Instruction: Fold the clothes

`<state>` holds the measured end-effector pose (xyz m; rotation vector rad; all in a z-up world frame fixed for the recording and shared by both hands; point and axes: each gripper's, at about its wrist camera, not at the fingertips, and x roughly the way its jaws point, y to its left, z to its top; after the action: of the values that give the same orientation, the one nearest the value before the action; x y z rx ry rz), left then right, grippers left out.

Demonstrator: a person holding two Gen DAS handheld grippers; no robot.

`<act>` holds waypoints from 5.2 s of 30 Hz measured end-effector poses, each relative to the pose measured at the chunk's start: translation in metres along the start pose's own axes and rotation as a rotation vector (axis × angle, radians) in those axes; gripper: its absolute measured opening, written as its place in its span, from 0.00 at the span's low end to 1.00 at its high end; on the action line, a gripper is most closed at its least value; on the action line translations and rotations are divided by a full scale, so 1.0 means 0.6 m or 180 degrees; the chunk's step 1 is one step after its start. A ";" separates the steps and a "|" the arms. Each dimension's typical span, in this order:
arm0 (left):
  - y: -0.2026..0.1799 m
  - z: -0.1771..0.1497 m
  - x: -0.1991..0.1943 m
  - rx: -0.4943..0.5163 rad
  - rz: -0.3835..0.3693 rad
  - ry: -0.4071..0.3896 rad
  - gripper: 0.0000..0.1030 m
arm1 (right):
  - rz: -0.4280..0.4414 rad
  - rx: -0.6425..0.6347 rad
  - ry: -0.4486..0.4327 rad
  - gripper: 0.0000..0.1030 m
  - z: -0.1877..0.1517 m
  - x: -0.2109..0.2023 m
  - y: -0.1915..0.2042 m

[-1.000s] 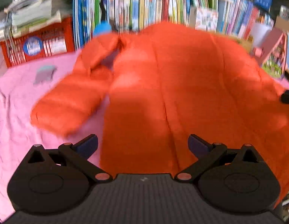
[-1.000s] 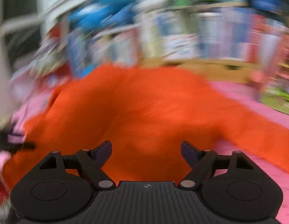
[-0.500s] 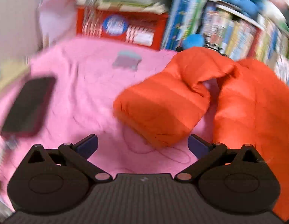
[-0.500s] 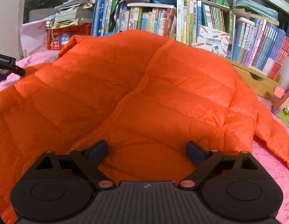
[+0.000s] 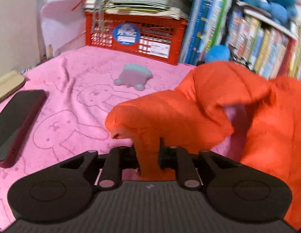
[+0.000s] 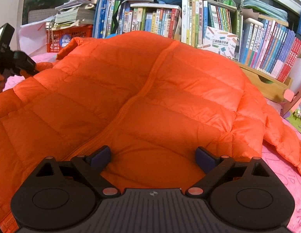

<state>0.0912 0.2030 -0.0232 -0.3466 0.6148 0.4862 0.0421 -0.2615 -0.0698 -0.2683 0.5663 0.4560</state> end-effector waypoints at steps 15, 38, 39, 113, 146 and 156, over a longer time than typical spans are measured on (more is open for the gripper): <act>0.078 0.279 0.060 0.0582 0.1156 -0.0478 0.25 | 0.0067 0.0180 -0.0005 0.97 0.008 -0.010 -0.016; -0.103 -0.002 -0.026 0.1113 -0.1224 0.0317 0.91 | -0.0011 0.1759 0.0257 0.97 0.030 0.055 -0.244; -0.111 -0.012 -0.019 0.1115 -0.1305 0.0410 0.91 | -0.0002 0.1741 0.0267 0.97 0.031 0.053 -0.241; -0.297 -0.071 -0.007 0.2565 -0.1432 -0.0451 0.95 | 0.0190 -0.0180 -0.0049 0.67 0.173 0.144 -0.073; -0.264 -0.067 0.046 0.2450 -0.0810 -0.0359 1.00 | -0.0458 -0.0624 0.0029 0.70 0.114 0.095 -0.065; -0.260 -0.063 0.052 0.2368 -0.0879 -0.0285 1.00 | -0.2588 0.0062 0.0661 0.73 -0.068 -0.012 -0.430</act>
<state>0.1784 0.0667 -0.0461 0.2951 0.6069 -0.0117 0.1432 -0.5027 -0.0678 -0.4997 0.6111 -0.3678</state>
